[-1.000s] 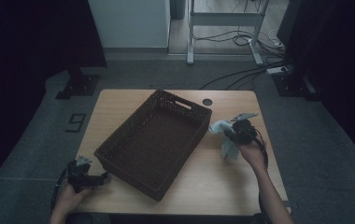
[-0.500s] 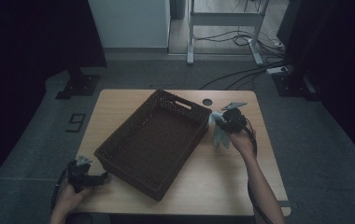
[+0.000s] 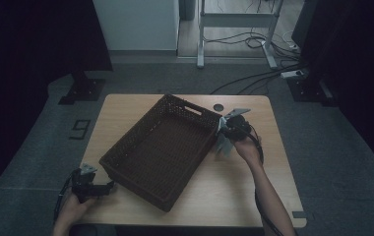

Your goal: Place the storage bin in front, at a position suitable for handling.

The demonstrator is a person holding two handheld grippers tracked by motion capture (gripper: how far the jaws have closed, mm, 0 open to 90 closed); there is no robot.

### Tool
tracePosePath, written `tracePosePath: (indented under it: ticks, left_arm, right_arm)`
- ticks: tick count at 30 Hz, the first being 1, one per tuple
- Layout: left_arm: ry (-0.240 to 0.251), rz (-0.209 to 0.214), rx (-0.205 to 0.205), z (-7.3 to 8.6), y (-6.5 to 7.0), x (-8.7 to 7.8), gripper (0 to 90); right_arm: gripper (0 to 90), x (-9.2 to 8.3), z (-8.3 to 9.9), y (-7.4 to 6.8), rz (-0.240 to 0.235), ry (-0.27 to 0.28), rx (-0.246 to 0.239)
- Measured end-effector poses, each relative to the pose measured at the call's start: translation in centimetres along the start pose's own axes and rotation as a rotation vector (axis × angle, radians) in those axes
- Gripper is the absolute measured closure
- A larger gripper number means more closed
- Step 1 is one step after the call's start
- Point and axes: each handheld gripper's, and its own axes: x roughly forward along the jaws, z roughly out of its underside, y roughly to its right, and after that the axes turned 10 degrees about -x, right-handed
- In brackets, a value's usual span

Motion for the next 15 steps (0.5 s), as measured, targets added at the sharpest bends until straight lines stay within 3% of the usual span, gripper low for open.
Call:
tracePosePath:
  ticks: [15]
  left_arm:
    - [-0.002, -0.003, -0.002, 0.0, 0.0, 0.0, 0.0]
  right_arm:
    - [77.1, -1.2, 0.2, -2.5, -0.065, 0.042, -0.07]
